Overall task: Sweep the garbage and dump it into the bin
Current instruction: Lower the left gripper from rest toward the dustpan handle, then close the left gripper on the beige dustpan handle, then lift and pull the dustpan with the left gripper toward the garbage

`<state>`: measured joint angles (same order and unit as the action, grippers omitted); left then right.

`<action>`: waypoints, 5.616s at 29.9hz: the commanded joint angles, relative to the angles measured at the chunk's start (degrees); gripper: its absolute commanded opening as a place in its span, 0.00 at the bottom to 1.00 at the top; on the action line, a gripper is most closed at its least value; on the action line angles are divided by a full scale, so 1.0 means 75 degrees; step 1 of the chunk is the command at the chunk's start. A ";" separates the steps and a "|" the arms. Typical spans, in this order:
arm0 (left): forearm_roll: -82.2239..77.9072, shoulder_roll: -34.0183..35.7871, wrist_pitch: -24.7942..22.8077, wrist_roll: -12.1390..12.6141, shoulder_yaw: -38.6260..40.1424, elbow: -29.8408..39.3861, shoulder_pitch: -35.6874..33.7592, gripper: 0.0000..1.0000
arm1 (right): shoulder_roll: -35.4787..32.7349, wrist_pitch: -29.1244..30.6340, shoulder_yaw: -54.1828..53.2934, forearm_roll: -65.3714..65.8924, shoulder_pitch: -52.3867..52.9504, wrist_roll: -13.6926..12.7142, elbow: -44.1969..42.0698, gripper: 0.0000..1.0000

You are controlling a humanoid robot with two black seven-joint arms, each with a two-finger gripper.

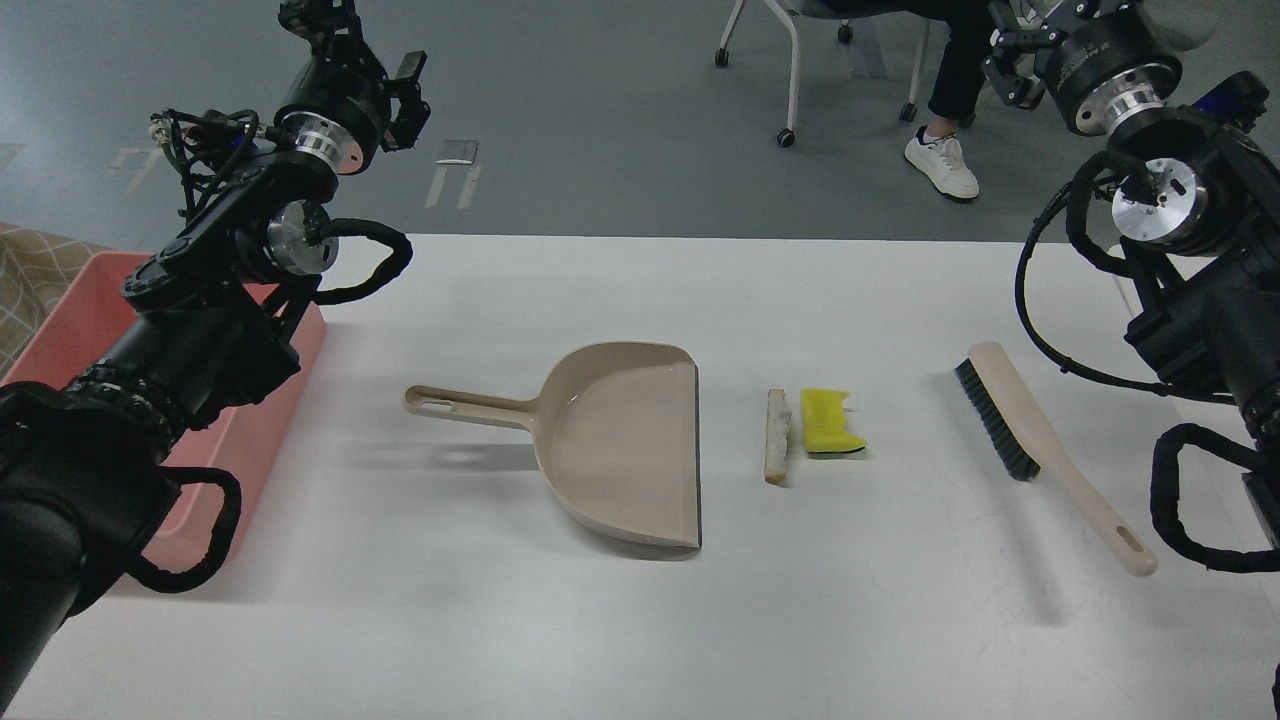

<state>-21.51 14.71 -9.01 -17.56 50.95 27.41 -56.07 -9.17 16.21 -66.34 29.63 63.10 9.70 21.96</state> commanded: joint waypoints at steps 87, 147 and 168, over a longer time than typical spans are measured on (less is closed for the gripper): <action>-0.5652 0.1449 0.0334 0.1158 0.2230 0.8429 0.9222 0.93 | -0.0922 0.0066 -0.0038 -0.0037 -0.1147 0.0019 0.1021 1.00; -0.5523 -0.0614 0.2584 0.2142 0.1316 0.6588 0.7312 0.87 | -0.0981 0.0066 -0.0049 -0.0037 -0.1253 0.0031 0.0997 1.00; -0.5570 -0.0930 0.2690 0.2177 0.1292 0.6611 0.7171 0.79 | -0.0981 0.0066 -0.0049 -0.0037 -0.1264 0.0043 0.0997 1.00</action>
<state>-63.19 7.81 11.17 -1.23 60.66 77.16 -2.09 -16.61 16.70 -66.71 29.36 53.61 10.02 29.44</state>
